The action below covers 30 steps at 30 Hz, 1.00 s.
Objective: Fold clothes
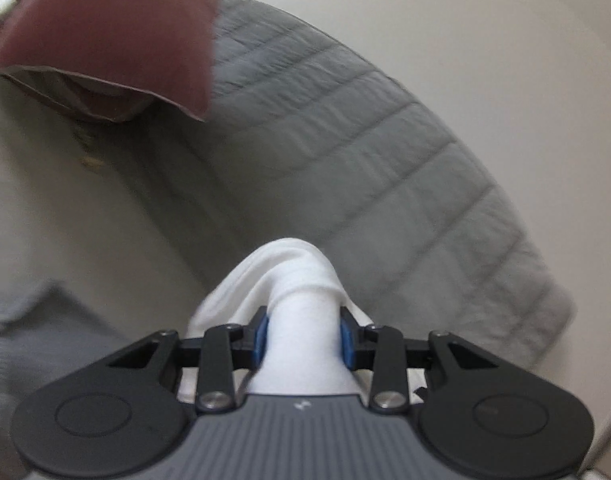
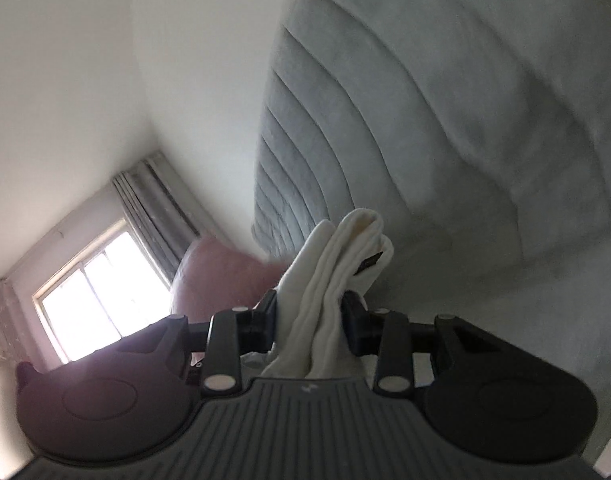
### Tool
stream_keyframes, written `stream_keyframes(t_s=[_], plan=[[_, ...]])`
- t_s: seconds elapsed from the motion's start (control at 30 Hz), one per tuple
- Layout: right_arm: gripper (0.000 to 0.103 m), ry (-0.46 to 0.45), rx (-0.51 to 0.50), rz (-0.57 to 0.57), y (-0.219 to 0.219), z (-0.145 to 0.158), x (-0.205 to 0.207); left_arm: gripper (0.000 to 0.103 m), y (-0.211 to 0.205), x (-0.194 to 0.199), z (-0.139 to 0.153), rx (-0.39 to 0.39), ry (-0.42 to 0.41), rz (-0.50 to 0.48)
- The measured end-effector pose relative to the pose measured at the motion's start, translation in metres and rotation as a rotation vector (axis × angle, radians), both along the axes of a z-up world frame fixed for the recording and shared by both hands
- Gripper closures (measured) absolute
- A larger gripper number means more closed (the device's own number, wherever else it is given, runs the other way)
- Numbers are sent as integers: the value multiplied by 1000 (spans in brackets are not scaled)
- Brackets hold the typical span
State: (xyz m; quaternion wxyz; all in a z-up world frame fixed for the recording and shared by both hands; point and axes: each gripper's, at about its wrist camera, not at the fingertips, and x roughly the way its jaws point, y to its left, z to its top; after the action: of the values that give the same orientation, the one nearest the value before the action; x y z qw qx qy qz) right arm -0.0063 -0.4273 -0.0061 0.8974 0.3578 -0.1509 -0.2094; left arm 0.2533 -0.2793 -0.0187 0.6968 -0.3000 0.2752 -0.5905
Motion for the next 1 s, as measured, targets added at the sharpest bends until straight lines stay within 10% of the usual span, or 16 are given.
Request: stream_keyframes(t_s=[0.33, 0.57, 0.73, 0.83, 0.9, 1.0], plan=[[50, 302, 108, 159, -12, -56, 86, 61, 44, 26, -53, 220, -27, 264], [45, 215, -17, 49, -4, -31, 53, 61, 53, 14, -10, 160, -191, 342], [71, 170, -88, 172, 8, -27, 64, 74, 22, 25, -9, 209, -204, 196], [76, 308, -70, 167, 4, -37, 86, 76, 7, 32, -23, 285, -204, 177], [103, 426, -50, 150, -1, -43, 100, 91, 3, 36, -35, 333, -196, 194], [103, 478, -2, 128, -8, -52, 104, 94, 12, 38, -36, 330, -145, 211]])
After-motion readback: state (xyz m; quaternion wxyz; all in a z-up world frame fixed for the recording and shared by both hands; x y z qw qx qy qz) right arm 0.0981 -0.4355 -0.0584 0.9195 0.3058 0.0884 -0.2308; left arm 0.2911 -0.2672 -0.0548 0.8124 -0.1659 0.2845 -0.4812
